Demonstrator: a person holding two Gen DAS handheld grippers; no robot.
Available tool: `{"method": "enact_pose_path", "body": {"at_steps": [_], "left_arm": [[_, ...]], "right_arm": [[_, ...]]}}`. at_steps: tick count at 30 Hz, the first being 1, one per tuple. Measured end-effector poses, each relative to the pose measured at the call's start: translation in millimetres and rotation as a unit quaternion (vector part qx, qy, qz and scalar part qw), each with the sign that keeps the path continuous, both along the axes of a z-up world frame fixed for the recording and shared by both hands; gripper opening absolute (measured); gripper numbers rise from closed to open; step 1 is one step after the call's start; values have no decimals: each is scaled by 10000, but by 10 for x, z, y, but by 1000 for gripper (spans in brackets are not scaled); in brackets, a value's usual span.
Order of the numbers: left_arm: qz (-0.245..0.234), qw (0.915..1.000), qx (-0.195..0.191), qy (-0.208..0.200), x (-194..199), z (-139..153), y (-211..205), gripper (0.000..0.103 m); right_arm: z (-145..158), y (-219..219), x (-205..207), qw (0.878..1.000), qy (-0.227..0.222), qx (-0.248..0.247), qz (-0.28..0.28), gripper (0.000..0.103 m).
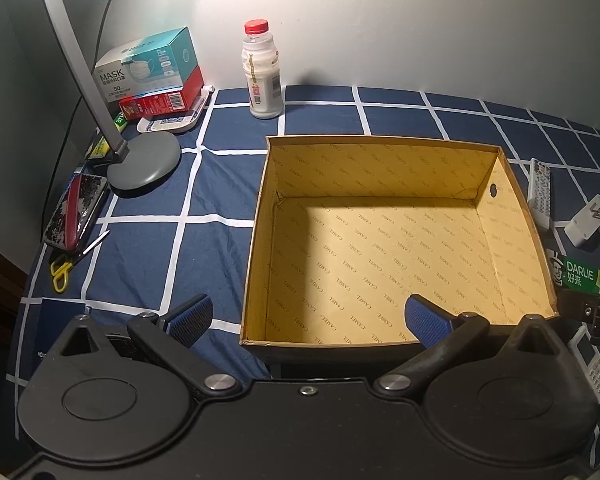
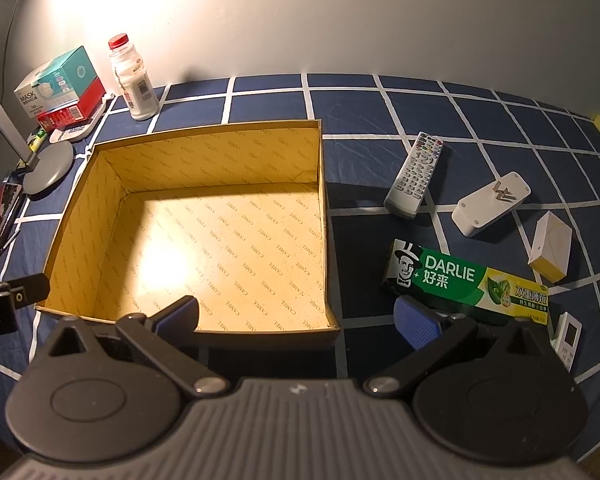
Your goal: Organize objects
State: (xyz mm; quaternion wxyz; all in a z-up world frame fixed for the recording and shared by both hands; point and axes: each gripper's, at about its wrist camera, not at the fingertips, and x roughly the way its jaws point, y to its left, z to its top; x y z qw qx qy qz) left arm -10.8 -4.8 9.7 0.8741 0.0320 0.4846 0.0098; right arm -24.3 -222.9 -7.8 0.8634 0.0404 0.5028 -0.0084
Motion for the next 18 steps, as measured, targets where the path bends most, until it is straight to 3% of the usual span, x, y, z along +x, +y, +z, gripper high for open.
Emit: {"method": "enact_pose_path", "body": {"at_steps": [8,18], "left_arm": [[-384,9992,1,71,12,-45,-201,103],[-1255,9919,-112,176,38,-127,-745,103]], "right_arm": [[-2,-201,-160,9993,-46,48,-380,103],[-51,-679,-481,9923,-25,86,-1232,103]]}}
